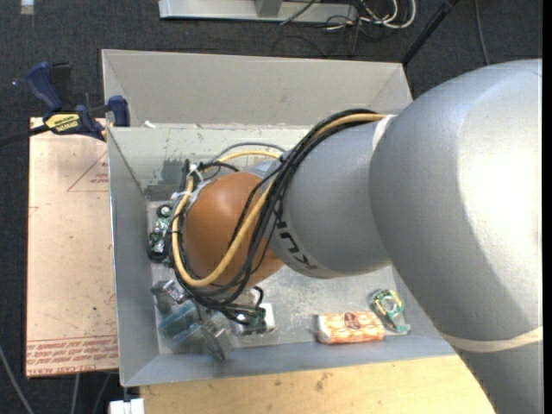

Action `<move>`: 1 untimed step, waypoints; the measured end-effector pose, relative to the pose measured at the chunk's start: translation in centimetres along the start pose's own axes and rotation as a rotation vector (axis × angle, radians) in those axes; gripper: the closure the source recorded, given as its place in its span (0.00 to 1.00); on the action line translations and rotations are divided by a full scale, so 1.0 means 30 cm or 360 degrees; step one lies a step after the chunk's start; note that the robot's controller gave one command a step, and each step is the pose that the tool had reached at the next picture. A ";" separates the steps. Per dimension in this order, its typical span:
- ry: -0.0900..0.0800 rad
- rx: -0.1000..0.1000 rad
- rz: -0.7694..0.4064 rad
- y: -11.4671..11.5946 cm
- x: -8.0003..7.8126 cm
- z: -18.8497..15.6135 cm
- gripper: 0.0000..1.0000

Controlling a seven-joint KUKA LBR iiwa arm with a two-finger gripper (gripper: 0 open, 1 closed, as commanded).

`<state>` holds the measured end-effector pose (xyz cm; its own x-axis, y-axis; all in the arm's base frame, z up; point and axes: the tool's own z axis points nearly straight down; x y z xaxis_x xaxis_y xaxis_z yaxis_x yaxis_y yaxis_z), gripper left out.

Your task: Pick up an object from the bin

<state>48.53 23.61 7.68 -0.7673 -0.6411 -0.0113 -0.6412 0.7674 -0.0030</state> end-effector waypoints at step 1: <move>-0.0006 -0.0001 -0.0086 0.003 0.004 0.032 1.00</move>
Offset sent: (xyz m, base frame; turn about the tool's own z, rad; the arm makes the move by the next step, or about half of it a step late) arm 0.0000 0.0000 0.0000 0.0000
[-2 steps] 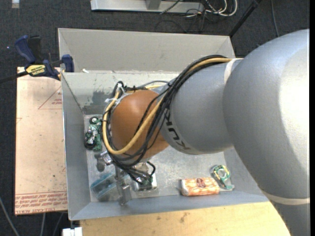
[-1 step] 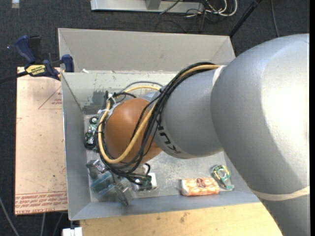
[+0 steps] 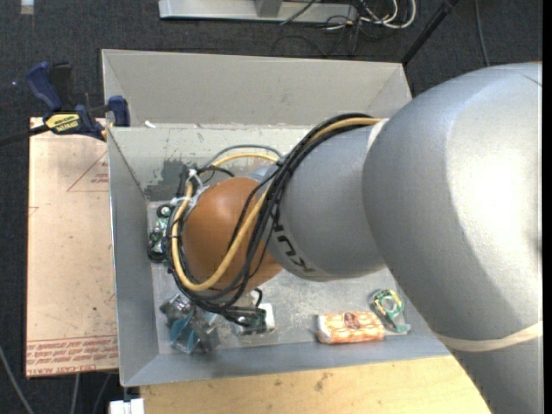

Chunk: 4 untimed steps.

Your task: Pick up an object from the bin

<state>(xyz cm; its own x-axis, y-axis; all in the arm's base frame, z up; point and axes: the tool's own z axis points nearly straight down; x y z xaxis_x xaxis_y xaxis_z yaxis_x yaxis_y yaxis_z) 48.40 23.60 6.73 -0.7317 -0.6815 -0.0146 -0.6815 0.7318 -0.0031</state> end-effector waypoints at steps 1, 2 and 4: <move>0.0002 0.0000 -0.0010 -0.001 0.003 -0.003 1.00; 0.0017 -0.0003 -0.0012 0.000 0.007 -0.022 1.00; 0.0019 -0.0005 -0.0010 0.002 0.006 -0.117 1.00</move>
Offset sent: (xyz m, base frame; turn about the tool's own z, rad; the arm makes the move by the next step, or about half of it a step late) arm -0.0001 0.0001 0.0572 0.0000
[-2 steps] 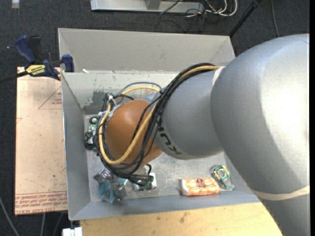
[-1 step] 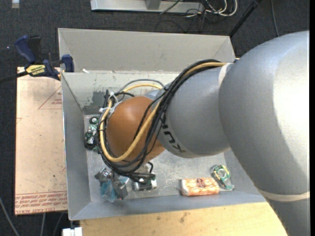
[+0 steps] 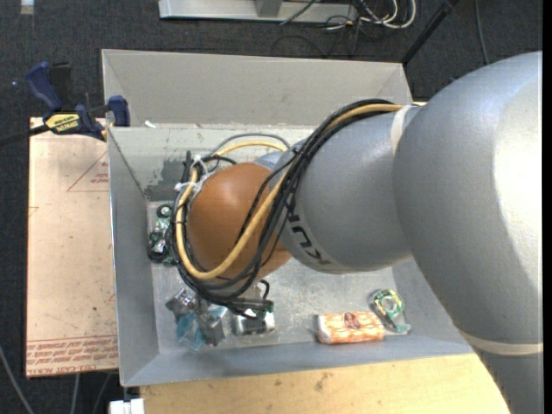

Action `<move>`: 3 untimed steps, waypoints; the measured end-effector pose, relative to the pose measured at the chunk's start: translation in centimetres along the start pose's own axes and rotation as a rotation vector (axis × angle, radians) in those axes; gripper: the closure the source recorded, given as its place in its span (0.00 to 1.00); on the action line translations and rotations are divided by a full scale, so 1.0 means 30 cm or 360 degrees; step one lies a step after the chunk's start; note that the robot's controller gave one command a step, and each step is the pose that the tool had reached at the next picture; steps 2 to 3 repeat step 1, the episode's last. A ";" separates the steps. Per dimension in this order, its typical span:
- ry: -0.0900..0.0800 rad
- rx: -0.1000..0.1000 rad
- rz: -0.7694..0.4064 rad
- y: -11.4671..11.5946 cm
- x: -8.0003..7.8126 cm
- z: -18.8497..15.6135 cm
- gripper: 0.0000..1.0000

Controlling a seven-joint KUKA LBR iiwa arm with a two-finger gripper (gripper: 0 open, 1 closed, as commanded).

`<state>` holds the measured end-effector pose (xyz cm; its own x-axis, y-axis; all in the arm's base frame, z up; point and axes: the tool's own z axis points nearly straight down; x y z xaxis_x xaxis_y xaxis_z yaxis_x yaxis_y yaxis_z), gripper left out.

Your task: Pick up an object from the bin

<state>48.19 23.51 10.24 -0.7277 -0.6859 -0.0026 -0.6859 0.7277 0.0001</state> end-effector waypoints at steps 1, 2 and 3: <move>0.0007 -0.0002 0.0000 0.001 0.003 -0.029 1.00; 0.0007 -0.0002 0.0000 0.001 0.003 -0.029 1.00; 0.0007 -0.0002 0.0000 0.001 0.003 -0.029 1.00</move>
Offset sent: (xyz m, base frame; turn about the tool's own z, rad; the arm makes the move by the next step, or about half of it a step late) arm 0.0000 0.0002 0.0592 0.0000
